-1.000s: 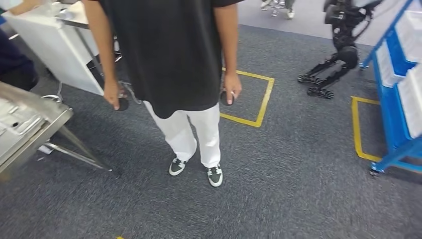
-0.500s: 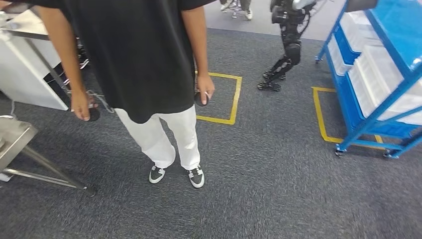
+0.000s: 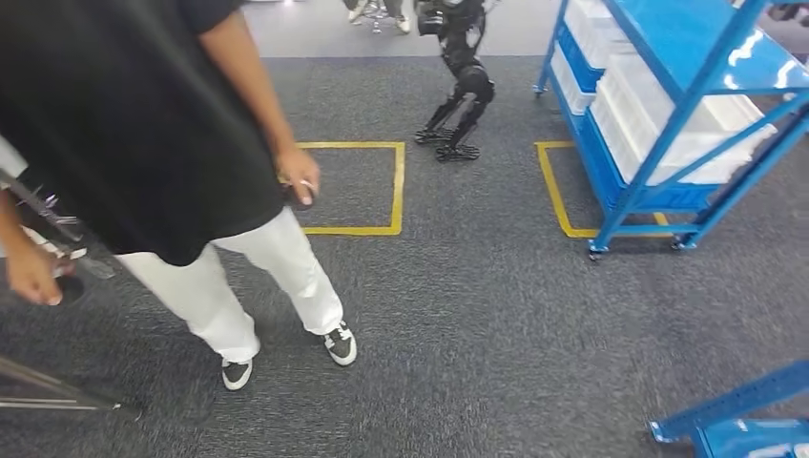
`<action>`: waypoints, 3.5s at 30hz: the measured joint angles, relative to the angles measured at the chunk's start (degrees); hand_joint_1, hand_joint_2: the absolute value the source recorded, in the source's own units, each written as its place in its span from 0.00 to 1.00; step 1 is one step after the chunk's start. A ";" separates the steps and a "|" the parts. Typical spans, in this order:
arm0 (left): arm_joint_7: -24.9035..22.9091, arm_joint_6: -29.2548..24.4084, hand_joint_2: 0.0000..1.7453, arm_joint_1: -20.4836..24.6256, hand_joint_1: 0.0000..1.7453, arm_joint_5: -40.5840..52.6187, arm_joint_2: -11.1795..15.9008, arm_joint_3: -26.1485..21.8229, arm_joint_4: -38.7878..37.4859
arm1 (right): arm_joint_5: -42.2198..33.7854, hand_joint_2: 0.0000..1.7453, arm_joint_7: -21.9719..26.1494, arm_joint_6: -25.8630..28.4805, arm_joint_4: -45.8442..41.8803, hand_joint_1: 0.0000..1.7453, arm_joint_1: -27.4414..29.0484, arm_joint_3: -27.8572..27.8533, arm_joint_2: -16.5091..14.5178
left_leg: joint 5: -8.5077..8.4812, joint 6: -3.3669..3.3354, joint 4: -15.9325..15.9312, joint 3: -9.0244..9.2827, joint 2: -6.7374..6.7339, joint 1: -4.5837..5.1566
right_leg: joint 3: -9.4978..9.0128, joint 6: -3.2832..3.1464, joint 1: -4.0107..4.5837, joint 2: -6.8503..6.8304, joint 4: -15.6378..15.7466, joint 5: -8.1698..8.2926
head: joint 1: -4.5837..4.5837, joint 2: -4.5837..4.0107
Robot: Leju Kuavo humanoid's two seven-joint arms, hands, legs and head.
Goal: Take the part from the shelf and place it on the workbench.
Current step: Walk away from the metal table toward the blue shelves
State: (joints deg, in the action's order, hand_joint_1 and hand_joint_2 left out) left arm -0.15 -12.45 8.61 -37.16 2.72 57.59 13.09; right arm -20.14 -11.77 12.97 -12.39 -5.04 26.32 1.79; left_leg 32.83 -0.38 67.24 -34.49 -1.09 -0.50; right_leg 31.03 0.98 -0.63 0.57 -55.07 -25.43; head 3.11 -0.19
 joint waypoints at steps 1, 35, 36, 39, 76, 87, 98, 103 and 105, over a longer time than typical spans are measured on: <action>-0.15 -0.09 0.00 0.00 0.00 0.10 0.09 0.03 0.00 | 0.14 0.00 0.06 0.15 0.01 0.00 -0.03 0.02 0.01 | 1.12 0.09 3.19 -1.46 0.29 -0.07 | 0.09 -0.12 0.01 0.81 -0.01 0.10 | 0.02 0.00; 0.54 -4.84 0.00 -1.30 0.00 -3.60 0.05 -0.20 0.04 | -5.63 0.00 -1.08 0.34 0.00 0.00 0.29 0.03 -2.70 | -2.17 0.06 -1.59 1.35 1.19 -0.47 | 0.89 0.07 -0.20 3.43 0.03 1.22 | 0.21 -0.01; 0.57 -4.85 0.00 -1.27 0.00 -3.57 0.05 -0.21 0.04 | -5.63 0.00 -0.88 0.30 0.00 0.00 0.28 0.03 -2.75 | -4.06 -0.24 -5.91 3.24 2.33 -0.43 | 0.93 0.26 -0.13 4.17 0.00 1.32 | 0.21 -0.01; 0.67 -4.88 0.00 -1.09 0.00 -3.27 0.04 -0.21 0.04 | -5.59 0.00 -0.37 0.14 0.00 0.00 0.19 0.04 -2.88 | -6.21 -0.78 -12.34 5.82 4.28 -0.22 | 1.29 1.05 0.08 5.90 -0.05 1.61 | 0.19 -0.01; 0.82 -4.51 0.00 0.22 0.00 -2.40 0.22 -0.28 0.07 | -7.52 0.00 0.94 1.11 0.11 0.00 0.36 0.09 -2.05 | -7.08 -2.71 -12.72 5.50 0.69 -0.18 | 6.85 2.52 -0.04 0.82 -11.02 -4.26 | -0.19 -0.01; 0.49 -4.29 0.00 -0.33 0.00 -1.57 0.60 -0.25 0.07 | -9.32 0.00 2.55 1.49 0.15 0.00 0.33 0.07 -1.89 | -6.14 -0.74 -12.34 6.06 -5.30 0.46 | 0.73 0.35 0.52 -2.41 -0.66 0.16 | -0.05 -0.01; 0.35 -4.33 0.00 -0.44 0.00 -1.79 1.93 -0.22 0.07 | -9.91 0.00 2.95 1.43 0.26 0.00 0.17 0.07 -1.78 | -5.85 -1.06 -9.30 4.25 4.36 0.14 | 1.36 -0.78 0.48 5.15 -0.54 1.40 | 0.11 -0.01; 0.65 -4.34 0.00 0.08 0.00 -1.71 1.75 -0.22 0.11 | -9.92 0.00 2.32 1.43 0.30 0.00 0.28 0.07 -1.86 | -7.55 -2.72 -13.84 6.08 4.12 0.40 | 1.87 1.08 0.12 5.99 -0.43 1.73 | 0.10 0.00; 0.65 -4.33 0.00 0.00 0.00 -1.71 1.59 -0.22 0.13 | -9.97 0.00 2.03 1.45 0.33 0.00 0.24 0.07 -1.78 | -8.37 -3.16 -15.05 6.60 2.68 0.09 | 3.50 1.65 0.24 2.72 -3.98 -0.61 | -0.07 0.01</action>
State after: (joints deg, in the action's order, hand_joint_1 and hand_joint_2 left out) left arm 0.50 -16.79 8.61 -38.87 4.31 57.37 13.22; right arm -30.11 -9.74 14.43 -12.06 -4.80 26.38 0.01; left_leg 24.46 -3.54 52.19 -27.90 1.58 -0.41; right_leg 34.53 2.63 -0.39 3.29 -59.05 -26.05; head 3.04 -0.19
